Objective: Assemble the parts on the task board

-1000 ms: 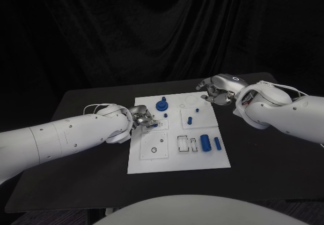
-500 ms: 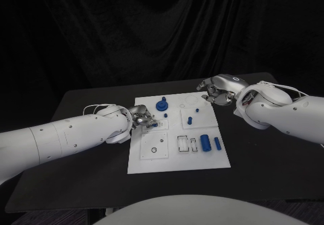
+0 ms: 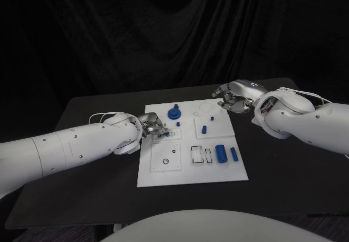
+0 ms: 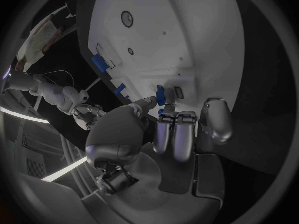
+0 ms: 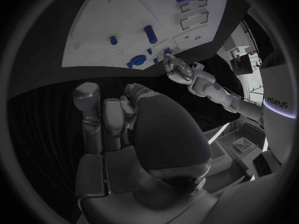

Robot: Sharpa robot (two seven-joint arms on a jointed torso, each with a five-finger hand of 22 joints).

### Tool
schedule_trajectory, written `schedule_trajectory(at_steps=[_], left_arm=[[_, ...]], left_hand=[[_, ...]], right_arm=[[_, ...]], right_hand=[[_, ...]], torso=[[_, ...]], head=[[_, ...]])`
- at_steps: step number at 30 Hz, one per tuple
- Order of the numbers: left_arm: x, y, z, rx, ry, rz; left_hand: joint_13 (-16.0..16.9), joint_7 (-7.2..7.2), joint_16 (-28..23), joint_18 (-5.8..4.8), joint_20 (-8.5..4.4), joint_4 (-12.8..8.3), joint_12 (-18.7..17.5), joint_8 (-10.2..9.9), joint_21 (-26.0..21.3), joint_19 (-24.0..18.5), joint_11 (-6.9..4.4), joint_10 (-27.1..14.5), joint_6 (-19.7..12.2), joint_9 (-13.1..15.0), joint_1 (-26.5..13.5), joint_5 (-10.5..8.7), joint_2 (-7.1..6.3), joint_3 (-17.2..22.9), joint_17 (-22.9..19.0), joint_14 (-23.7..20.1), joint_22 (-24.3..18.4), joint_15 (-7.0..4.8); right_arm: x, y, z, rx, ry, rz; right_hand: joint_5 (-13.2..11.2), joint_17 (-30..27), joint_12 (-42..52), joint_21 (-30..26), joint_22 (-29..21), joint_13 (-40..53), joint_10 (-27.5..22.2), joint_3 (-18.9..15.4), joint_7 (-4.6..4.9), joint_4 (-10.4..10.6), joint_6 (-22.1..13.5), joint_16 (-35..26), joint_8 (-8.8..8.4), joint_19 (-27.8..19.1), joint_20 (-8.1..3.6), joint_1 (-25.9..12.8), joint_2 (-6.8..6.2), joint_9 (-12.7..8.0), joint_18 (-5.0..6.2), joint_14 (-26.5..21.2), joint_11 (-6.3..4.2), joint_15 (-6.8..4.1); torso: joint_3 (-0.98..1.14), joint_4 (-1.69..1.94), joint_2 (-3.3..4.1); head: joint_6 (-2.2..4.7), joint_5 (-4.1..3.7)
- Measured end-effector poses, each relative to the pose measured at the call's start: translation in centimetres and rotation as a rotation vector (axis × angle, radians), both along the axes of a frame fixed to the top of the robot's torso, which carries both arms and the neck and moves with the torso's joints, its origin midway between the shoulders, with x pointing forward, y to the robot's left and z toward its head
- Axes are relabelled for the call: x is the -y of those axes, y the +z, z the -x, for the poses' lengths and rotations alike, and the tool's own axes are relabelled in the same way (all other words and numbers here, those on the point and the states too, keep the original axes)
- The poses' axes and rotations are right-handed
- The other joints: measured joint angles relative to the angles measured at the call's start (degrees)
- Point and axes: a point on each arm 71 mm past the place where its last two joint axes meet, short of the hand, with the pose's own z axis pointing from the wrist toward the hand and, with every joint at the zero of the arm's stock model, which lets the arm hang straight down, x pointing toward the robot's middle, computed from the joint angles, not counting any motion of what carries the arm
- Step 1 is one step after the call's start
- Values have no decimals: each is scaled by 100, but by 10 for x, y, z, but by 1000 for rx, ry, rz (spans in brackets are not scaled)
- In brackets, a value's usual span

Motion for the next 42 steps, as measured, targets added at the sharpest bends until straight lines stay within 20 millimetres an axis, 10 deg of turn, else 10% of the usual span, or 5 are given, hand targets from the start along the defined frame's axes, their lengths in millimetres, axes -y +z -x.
schedule_trajectory(at_steps=[27,42], left_arm=[[1,-2,-1,9,-1,10],[0,-2,0,16,-3,19]], left_hand=[[0,92,0,0,21,349,0,-466,-60,-21,36,-5,114,-203,-175,-591,-52,-430,0,0,31,0],[0,114,0,0,42,917,0,-704,-104,0,65,0,178,-269,-399,-811,-69,-1205,0,0,77,0]], right_arm=[[0,-1,0,-6,-6,4],[0,-1,-1,-10,-10,7]], right_hand=[[0,-6,0,-27,-1,1,0,0,0,0,0,0,0,0,0,0,0,-5,0,0,0,0],[0,-19,0,-27,-1,-5,0,16,21,16,21,0,0,-21,21,-31,-32,-11,0,0,0,0]], torso=[[-3,3,-1],[-2,4,-3]], head=[[0,11],[0,27]])
